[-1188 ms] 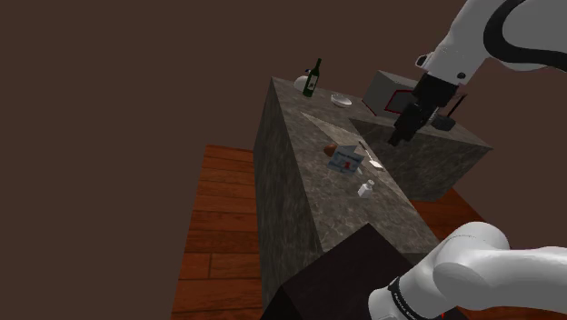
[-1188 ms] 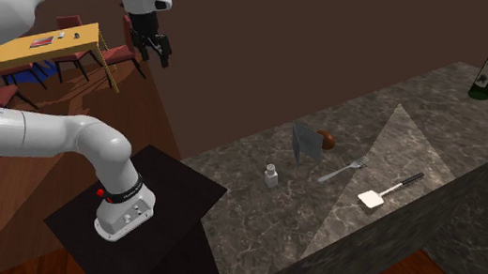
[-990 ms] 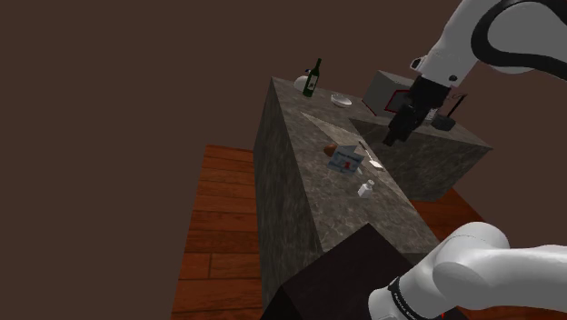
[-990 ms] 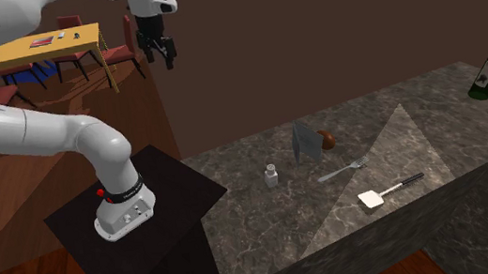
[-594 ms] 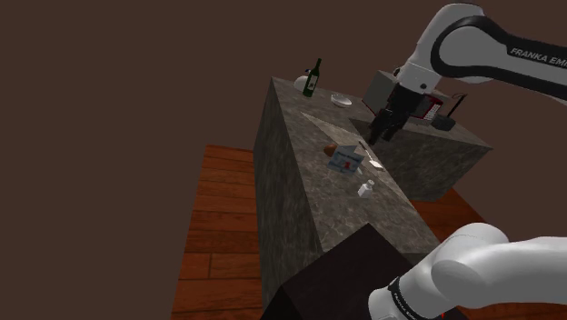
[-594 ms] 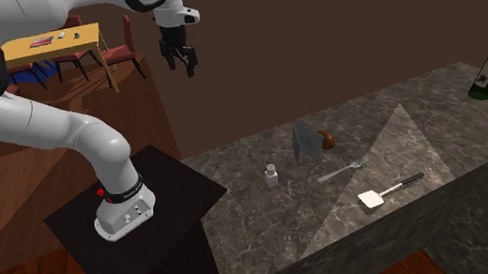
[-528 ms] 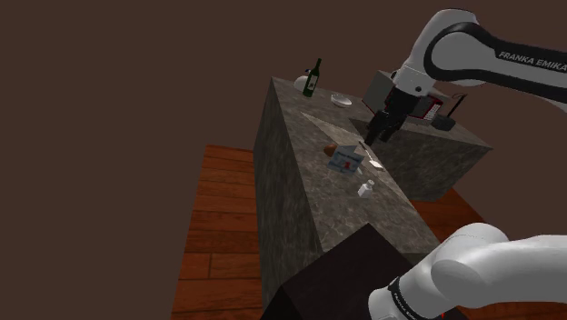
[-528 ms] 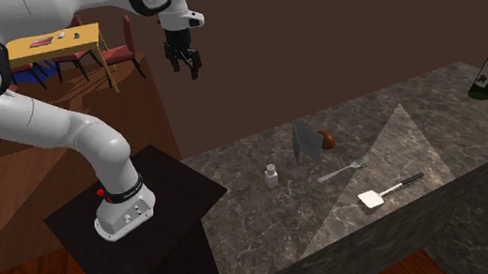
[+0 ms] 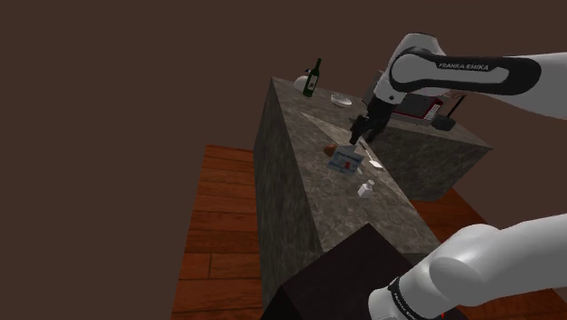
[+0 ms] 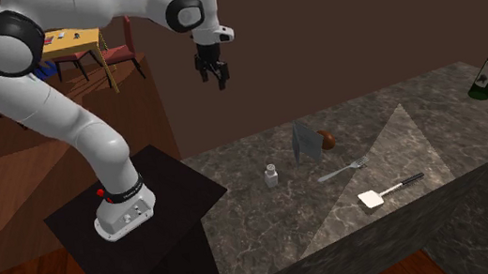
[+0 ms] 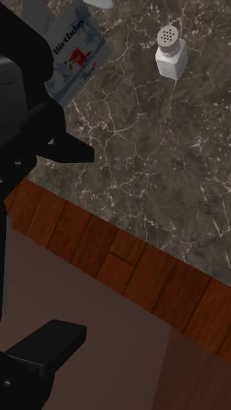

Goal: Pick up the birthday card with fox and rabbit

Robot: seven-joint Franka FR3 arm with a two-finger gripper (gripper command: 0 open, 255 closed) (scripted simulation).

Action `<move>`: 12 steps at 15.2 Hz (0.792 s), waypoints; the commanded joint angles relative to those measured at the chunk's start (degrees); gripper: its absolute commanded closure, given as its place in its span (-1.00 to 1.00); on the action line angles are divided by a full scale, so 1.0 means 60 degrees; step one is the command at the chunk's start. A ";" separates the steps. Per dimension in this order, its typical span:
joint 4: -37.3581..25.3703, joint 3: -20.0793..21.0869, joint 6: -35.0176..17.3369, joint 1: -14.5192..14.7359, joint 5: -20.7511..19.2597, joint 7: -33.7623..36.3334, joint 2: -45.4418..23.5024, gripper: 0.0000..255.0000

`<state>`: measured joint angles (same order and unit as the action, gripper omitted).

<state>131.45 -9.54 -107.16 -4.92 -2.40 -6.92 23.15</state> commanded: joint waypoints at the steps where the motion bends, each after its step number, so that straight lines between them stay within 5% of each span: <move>1: -0.0134 -0.0180 -0.0453 -0.0099 -0.0032 -0.0085 -0.0553 -1.00; 12: -0.1999 -0.0990 -0.2253 -0.0588 0.0452 -0.0650 -0.4163 -1.00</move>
<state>120.82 -15.06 -119.78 -8.09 -0.20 -10.35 0.40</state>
